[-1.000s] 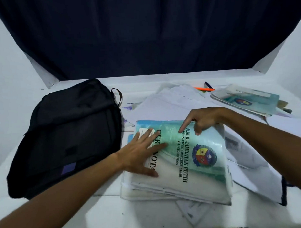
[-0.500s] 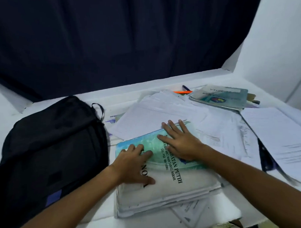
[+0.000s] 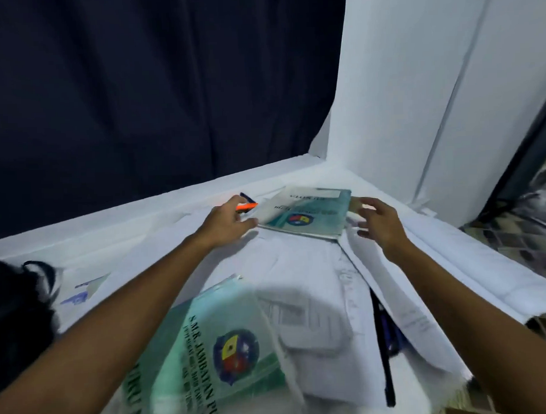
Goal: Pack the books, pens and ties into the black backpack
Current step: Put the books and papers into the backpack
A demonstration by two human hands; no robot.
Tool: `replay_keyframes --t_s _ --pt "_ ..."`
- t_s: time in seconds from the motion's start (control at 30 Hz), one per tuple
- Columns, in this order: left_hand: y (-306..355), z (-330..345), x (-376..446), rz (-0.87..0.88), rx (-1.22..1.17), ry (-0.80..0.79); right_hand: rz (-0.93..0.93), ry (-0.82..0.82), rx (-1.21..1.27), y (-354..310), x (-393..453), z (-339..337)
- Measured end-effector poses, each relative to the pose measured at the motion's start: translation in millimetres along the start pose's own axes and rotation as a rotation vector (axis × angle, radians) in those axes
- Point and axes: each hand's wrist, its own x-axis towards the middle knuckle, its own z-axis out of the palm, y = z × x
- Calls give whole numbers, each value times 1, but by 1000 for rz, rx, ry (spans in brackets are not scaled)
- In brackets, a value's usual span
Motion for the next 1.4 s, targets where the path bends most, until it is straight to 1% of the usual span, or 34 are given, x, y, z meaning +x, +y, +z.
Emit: replay_keyframes --t_s 0.1,0.2,0.23,0.33,0.43,0.57,0.73,0.8,0.87,0.93,1.03,1.1,1.2,1.27,1.33,1.4 --pt "6 21 58 -75 103 -42 120 -50 27 4 36 -10" --pt "7 40 94 -148 224 -154 170 -142 54 16 66 -5" --pt "6 45 103 -152 276 -177 191 -176 86 19 75 0" --pt "5 61 121 -120 497 -165 272 -262 166 23 95 13" --pt "10 70 130 -123 501 -237 346 -271 141 26 109 22" --pt "21 67 136 -207 346 -282 341 -182 100 26 114 29" --pt "35 63 145 -359 122 -321 363 -160 195 18 115 27" --pt "38 60 145 -400 71 -335 348 -152 175 15 113 20" --pt "37 59 143 -399 18 -320 313 -152 47 13 111 11" --pt "37 58 137 -390 -89 -284 274 -145 -8 12 107 5" --pt "40 51 120 -365 -297 -206 263 -111 94 7 97 2" --pt "44 40 102 -316 -381 -142 239 -112 163 -2 85 3" --pt "46 19 66 -269 -532 -97 172 -159 195 -16 67 12" --pt "37 -3 30 -259 -636 -67 144 -228 183 -24 50 28" --pt "23 -24 -8 -274 -728 -72 122 -335 158 -36 33 44" --pt "1 -48 -66 -301 -772 -63 116 -496 129 -43 7 75"
